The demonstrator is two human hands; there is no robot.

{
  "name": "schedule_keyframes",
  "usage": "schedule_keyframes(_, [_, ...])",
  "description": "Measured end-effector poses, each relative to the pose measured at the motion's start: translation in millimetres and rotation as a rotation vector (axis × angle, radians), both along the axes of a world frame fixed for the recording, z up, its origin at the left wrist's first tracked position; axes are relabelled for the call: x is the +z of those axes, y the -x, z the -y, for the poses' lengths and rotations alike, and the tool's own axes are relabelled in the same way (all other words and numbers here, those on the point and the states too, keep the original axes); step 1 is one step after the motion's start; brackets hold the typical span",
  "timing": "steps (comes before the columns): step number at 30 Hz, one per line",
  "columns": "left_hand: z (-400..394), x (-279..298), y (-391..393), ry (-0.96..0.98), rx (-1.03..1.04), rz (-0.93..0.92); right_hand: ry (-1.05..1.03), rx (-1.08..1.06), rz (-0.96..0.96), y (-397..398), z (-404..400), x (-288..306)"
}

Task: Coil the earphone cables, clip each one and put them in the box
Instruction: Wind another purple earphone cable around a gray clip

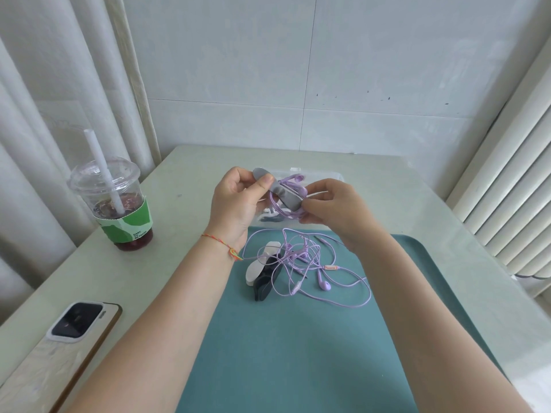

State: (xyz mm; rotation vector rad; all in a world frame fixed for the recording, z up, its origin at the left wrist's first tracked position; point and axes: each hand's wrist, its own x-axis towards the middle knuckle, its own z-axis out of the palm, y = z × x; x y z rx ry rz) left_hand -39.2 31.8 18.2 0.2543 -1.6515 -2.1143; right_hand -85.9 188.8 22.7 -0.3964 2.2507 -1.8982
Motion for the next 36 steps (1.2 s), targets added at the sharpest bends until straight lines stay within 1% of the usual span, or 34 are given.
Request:
schedule_keyframes(3, [-0.9, 1.8, -0.4, -0.031, 0.011, -0.022, 0.065, -0.047, 0.003, -1.7, 6.3, -3.1])
schedule_keyframes(6, [-2.6, 4.4, -1.2, -0.056, 0.021, -0.05, 0.125, -0.048, -0.008, -2.3, 8.0, -3.9])
schedule_keyframes(10, [-5.2, 2.9, -2.4, -0.014, 0.032, -0.081, 0.11, -0.088, -0.04, -3.3, 12.1, -6.7])
schedule_keyframes(13, [-7.9, 2.0, -4.4, 0.054, 0.023, -0.113, 0.14, -0.131, 0.035, -1.0, 13.3, -10.3])
schedule_keyframes(17, [-12.5, 1.9, -5.2, 0.082, -0.025, -0.151, 0.335, -0.114, 0.173, -1.5, 10.3, -7.8])
schedule_keyframes(20, [-11.8, 2.9, -5.0, -0.011, -0.055, -0.153, 0.477, -0.052, 0.262, -3.5, 7.8, -4.0])
schedule_keyframes(23, [-10.1, 2.7, -3.8, -0.119, -0.104, -0.149, 0.566, -0.05, 0.345, -4.1, 6.9, -2.1])
schedule_keyframes(28, [-8.7, 1.6, -2.7, -0.148, -0.154, -0.155, 0.68, -0.05, 0.461, -3.5, 8.5, -4.2])
schedule_keyframes(30, [-9.3, 1.7, -3.3, -0.146, -0.165, -0.155, 0.67, -0.043, 0.454, -3.1, 8.4, -4.3])
schedule_keyframes(31, [-10.1, 1.8, -3.8, -0.136, -0.166, -0.155, 0.626, -0.044, 0.42, -2.6, 7.8, -4.3])
schedule_keyframes(34, [-12.4, 3.1, -4.9, -0.061, -0.128, -0.167, 0.366, -0.049, 0.226, -0.8, 5.6, -3.8])
schedule_keyframes(36, [-13.7, 5.3, -5.9, -0.013, -0.108, -0.183, 0.233, -0.055, 0.131, 0.5, 3.5, -3.3])
